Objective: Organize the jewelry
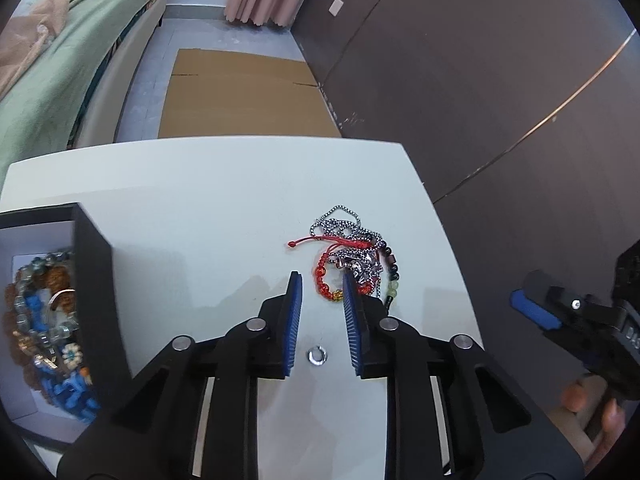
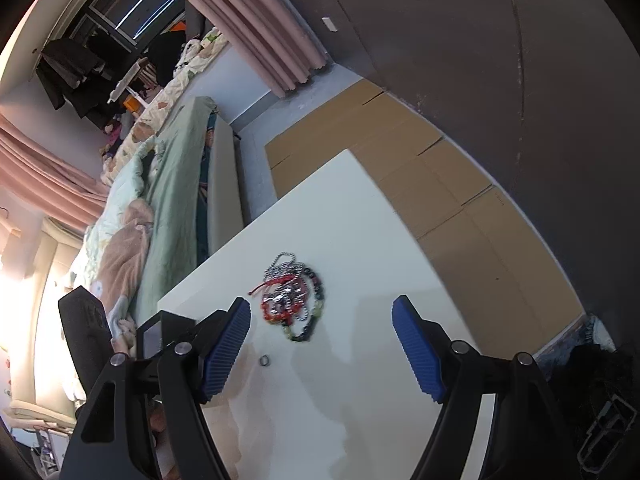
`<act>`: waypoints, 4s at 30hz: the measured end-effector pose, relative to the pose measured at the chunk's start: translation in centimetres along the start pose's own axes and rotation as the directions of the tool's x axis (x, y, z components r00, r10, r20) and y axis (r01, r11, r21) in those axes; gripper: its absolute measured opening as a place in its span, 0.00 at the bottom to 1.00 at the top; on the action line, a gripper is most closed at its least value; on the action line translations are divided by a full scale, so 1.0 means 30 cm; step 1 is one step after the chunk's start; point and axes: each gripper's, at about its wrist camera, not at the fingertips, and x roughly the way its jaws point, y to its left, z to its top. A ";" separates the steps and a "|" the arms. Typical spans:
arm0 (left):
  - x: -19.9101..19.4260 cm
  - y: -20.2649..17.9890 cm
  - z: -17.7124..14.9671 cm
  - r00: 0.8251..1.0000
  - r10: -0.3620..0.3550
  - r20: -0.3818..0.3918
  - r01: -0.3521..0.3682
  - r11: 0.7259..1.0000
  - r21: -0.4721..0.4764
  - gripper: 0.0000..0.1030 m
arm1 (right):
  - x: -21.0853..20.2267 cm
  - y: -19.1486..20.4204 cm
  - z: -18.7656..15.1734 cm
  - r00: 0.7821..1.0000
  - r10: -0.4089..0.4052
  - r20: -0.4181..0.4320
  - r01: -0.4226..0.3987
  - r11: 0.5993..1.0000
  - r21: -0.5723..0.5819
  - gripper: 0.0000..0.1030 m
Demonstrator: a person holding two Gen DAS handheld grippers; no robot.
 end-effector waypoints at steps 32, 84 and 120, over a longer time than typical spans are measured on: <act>0.113 -0.085 -0.011 0.985 0.173 -0.020 -0.168 0.974 0.149 0.07 | 0.034 -0.004 0.011 0.998 -0.055 -0.023 0.054 0.998 -0.020 0.62; -0.635 0.067 0.041 0.933 -0.170 0.318 0.158 0.985 0.062 0.07 | 0.364 0.366 -0.158 0.969 -0.062 -0.238 0.008 0.975 -0.224 0.44; -0.593 0.438 -0.034 0.964 0.030 0.263 0.019 0.983 -0.182 0.43 | -0.033 0.691 -0.179 0.969 0.247 0.010 -0.228 0.909 -0.349 0.14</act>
